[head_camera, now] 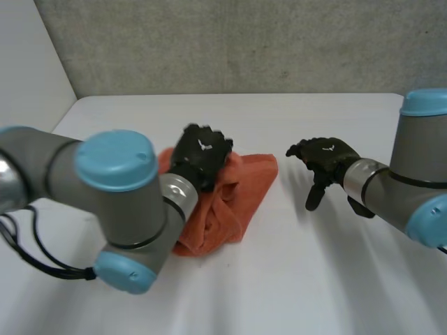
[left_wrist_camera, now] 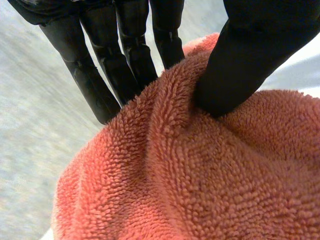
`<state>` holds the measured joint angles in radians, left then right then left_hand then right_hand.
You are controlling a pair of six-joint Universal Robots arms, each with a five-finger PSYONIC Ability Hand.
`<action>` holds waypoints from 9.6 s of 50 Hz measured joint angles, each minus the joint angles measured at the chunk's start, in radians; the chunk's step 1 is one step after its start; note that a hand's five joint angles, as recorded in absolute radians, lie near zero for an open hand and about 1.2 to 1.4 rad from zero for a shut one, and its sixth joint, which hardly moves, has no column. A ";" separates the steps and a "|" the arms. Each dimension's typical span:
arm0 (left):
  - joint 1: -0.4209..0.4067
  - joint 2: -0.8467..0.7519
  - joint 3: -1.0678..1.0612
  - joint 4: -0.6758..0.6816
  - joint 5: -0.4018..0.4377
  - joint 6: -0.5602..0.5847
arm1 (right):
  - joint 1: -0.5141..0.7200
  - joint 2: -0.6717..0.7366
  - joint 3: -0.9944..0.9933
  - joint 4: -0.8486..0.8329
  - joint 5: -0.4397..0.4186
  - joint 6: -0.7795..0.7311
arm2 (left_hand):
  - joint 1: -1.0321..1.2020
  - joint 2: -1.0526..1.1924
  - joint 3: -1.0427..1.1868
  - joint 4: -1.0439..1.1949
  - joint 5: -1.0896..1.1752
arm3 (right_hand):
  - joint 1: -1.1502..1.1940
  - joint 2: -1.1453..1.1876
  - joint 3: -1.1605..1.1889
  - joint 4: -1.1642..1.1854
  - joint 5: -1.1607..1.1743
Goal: Fold the laundry
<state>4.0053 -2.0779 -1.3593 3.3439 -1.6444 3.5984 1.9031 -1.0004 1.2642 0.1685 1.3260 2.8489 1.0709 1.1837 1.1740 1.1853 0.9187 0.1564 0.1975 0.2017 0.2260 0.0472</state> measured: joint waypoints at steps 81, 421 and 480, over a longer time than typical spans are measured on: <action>0.337 0.318 -0.480 0.140 0.010 -0.107 | 0.157 -0.187 0.132 -0.078 -0.152 0.022 | -0.837 -0.952 -0.934 -0.956 -0.867 | 0.043 0.017 0.008 0.001 0.010; 0.697 0.015 -0.434 0.117 0.695 0.030 | 0.002 -0.081 0.254 -0.159 0.048 -0.287 | -0.559 -0.671 -0.662 -0.671 -0.579 | 0.818 0.971 0.978 0.966 0.947; 0.615 0.651 -0.675 -0.175 0.284 0.294 | -0.009 -0.286 0.257 0.391 0.140 -0.567 | 0.034 0.013 0.015 0.006 0.051 | 0.818 0.971 0.978 0.966 0.948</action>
<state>4.6201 -1.4268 -2.0341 3.1692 -1.3600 3.8927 1.8937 -1.2867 1.5216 0.5591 1.4659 2.2816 1.1047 1.1964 1.1890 1.1913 0.9699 0.9740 1.1683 1.1798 1.1916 0.9950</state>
